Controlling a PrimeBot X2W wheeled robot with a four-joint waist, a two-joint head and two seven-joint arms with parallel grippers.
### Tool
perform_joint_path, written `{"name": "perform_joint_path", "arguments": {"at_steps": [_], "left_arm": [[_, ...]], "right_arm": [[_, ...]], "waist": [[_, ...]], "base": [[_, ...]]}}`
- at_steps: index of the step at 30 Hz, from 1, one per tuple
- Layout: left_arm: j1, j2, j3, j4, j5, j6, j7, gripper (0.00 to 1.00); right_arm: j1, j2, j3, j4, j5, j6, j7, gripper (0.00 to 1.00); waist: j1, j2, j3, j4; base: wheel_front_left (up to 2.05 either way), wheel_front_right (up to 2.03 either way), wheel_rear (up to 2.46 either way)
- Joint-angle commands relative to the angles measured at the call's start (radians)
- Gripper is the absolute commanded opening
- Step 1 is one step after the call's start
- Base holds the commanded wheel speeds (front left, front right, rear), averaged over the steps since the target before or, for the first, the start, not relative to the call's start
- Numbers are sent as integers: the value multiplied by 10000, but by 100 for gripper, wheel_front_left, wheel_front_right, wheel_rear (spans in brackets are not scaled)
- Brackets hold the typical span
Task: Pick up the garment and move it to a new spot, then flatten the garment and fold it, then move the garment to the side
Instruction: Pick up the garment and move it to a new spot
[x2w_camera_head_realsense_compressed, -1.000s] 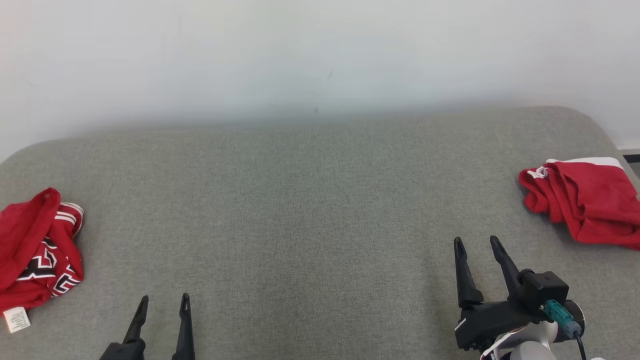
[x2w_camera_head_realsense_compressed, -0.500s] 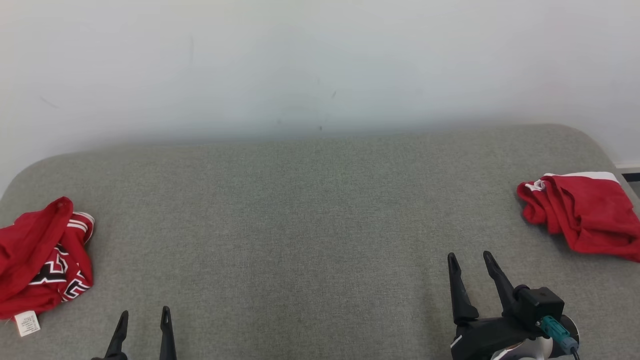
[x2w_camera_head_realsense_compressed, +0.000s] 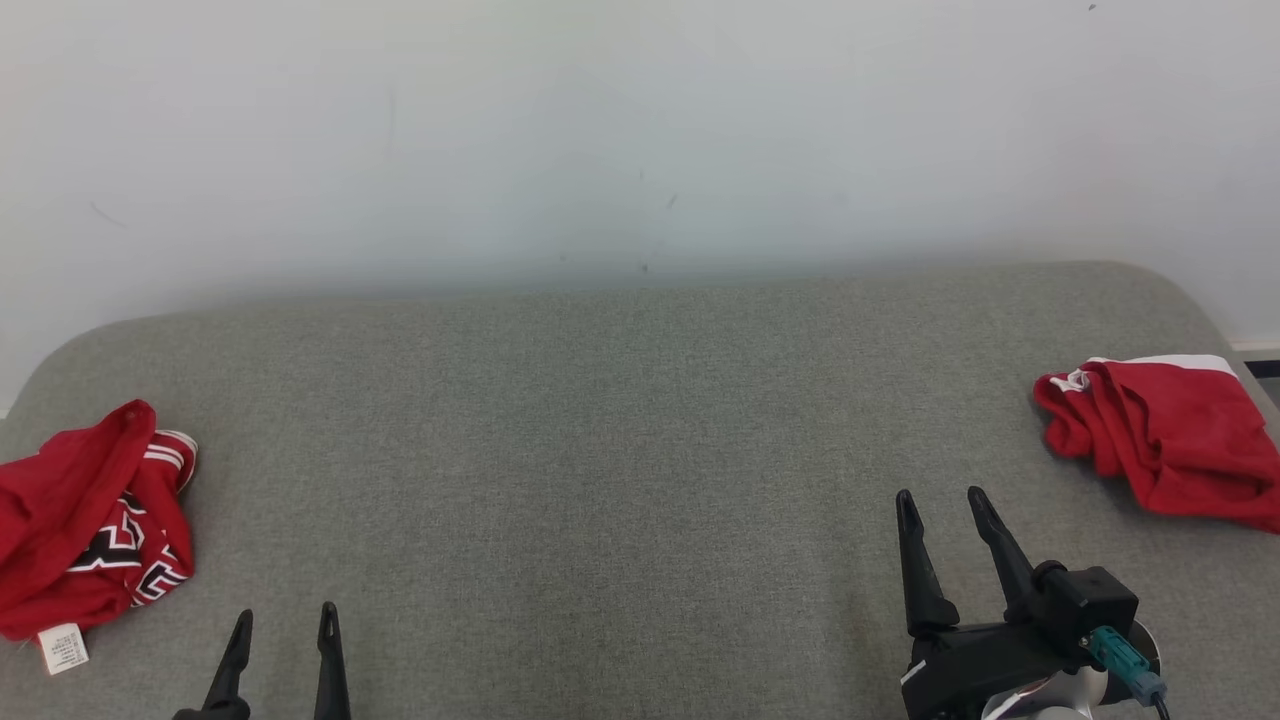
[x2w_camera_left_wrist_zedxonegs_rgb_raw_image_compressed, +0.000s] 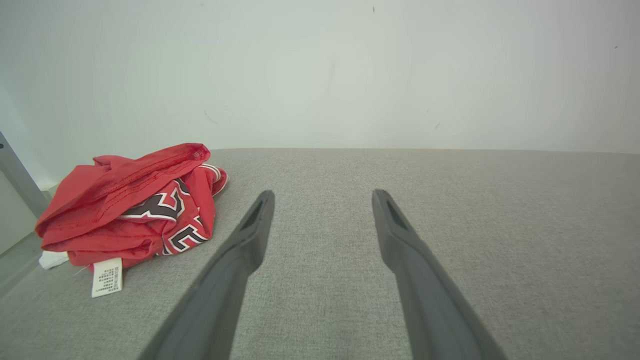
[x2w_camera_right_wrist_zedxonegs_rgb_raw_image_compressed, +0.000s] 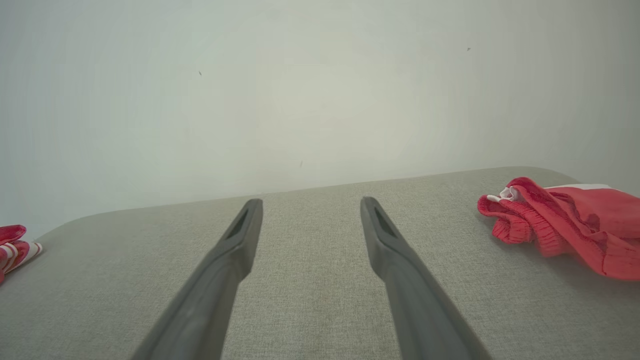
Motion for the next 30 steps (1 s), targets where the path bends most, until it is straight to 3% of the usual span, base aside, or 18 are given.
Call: {"name": "perform_joint_path", "arguments": {"at_steps": [1,22,30], "left_arm": [[5,-8,14,-45,15,23,-33,100],[-147,-8,-31,-584,84,52,-33,100],[-346,-10,-2,-945,230,74,-33,100]], "right_arm": [[93,28,12,-40,50,-27,-2,100],[24,27,-2,-459,78,-28,-2,100],[-33,28,48,-616,76,-28,-1,100]], "waist": [[0,0,1,3],[0,0,139,106],[0,0,347,763]], "base": [[0,0,0],[0,0,0],[0,0,0]]}}
